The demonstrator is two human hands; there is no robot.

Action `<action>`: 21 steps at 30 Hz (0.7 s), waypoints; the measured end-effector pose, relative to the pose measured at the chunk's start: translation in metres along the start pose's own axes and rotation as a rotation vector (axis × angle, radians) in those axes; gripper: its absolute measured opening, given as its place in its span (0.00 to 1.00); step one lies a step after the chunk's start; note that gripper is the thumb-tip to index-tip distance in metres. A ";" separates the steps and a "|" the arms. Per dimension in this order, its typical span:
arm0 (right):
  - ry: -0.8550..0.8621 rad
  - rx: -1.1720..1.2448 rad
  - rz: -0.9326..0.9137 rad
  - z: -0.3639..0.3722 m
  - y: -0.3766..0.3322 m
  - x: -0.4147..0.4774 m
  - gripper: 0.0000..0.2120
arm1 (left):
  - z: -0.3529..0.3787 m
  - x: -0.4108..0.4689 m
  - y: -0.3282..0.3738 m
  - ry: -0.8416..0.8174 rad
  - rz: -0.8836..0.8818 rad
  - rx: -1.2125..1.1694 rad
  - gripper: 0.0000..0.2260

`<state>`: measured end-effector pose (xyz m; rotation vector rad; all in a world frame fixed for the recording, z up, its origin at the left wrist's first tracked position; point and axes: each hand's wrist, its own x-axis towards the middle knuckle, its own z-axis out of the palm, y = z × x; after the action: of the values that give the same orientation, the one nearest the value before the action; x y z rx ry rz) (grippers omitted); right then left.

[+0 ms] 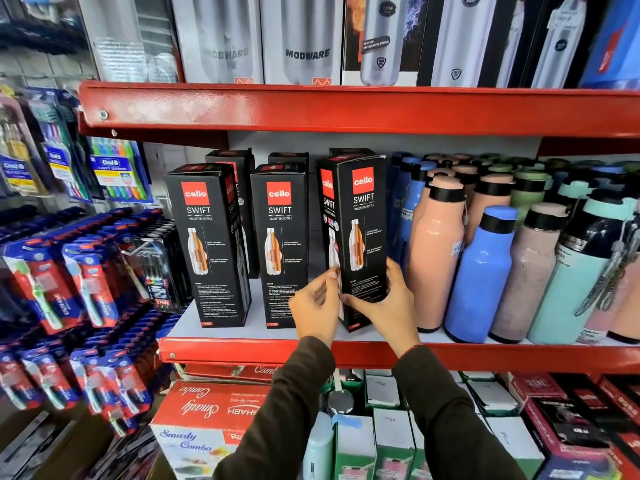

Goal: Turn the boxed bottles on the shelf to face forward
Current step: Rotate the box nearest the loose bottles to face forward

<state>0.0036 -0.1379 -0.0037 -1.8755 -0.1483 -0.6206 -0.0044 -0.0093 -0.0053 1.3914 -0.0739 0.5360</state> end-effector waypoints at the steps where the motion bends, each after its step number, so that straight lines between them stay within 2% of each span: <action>1: 0.012 -0.002 0.001 0.000 -0.001 0.000 0.43 | 0.000 -0.001 0.001 -0.009 0.015 0.005 0.11; 5: 0.035 0.013 -0.009 -0.004 -0.002 0.001 0.42 | 0.000 -0.001 0.000 -0.023 0.087 0.093 0.15; 10: -0.042 -0.020 -0.004 -0.010 -0.003 0.001 0.39 | -0.001 0.008 -0.005 0.002 0.137 0.242 0.18; 16: -0.120 0.017 0.020 -0.014 0.001 0.004 0.41 | -0.005 0.016 -0.016 -0.110 0.120 0.268 0.19; 21: -0.197 0.021 0.008 -0.014 0.004 0.003 0.48 | -0.010 0.016 -0.018 -0.112 0.061 0.156 0.18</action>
<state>0.0028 -0.1523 -0.0024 -1.9137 -0.2744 -0.4268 0.0141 0.0033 -0.0181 1.5752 -0.1685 0.5233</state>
